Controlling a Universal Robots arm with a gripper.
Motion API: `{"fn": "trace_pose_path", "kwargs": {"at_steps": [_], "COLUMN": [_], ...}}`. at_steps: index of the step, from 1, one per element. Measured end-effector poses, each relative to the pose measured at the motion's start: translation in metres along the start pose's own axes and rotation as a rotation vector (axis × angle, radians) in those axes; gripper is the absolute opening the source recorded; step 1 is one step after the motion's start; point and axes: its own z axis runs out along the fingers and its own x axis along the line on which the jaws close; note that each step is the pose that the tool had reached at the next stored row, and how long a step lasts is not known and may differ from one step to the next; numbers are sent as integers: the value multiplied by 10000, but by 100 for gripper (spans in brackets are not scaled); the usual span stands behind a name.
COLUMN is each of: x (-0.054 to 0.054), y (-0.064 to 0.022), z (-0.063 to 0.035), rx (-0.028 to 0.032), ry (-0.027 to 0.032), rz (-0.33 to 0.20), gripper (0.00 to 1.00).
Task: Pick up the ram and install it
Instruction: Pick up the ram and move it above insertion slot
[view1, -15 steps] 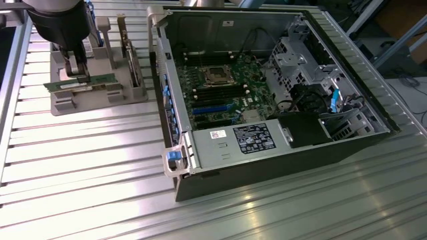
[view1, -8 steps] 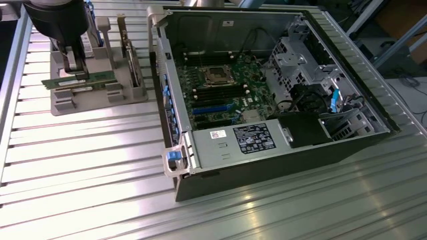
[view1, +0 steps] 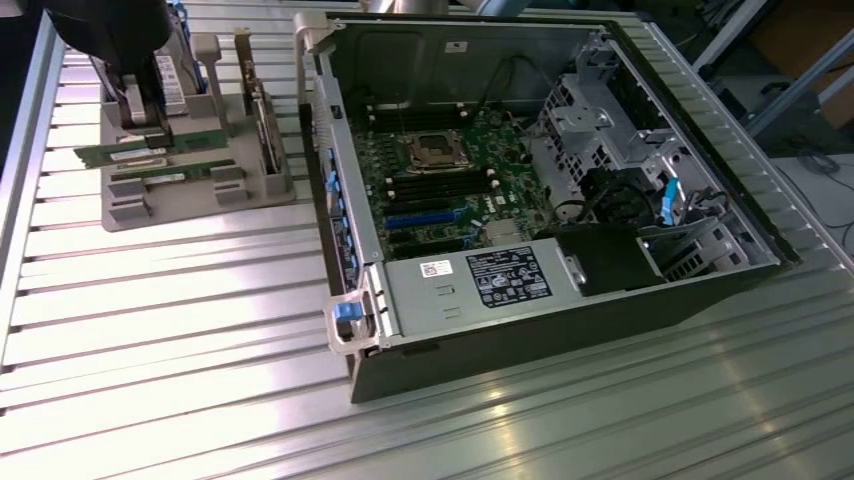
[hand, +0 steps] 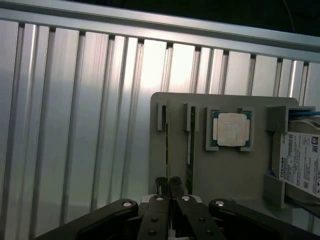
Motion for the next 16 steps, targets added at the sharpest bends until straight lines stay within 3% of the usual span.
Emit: {"fn": "trace_pose_path", "kwargs": {"at_steps": [6,16], "x": [-4,-18], "y": [4,17], "z": [-97,-390], "rx": [0,1], "ry": [0,0], "rz": [0,0], "gripper": [12,12]}}
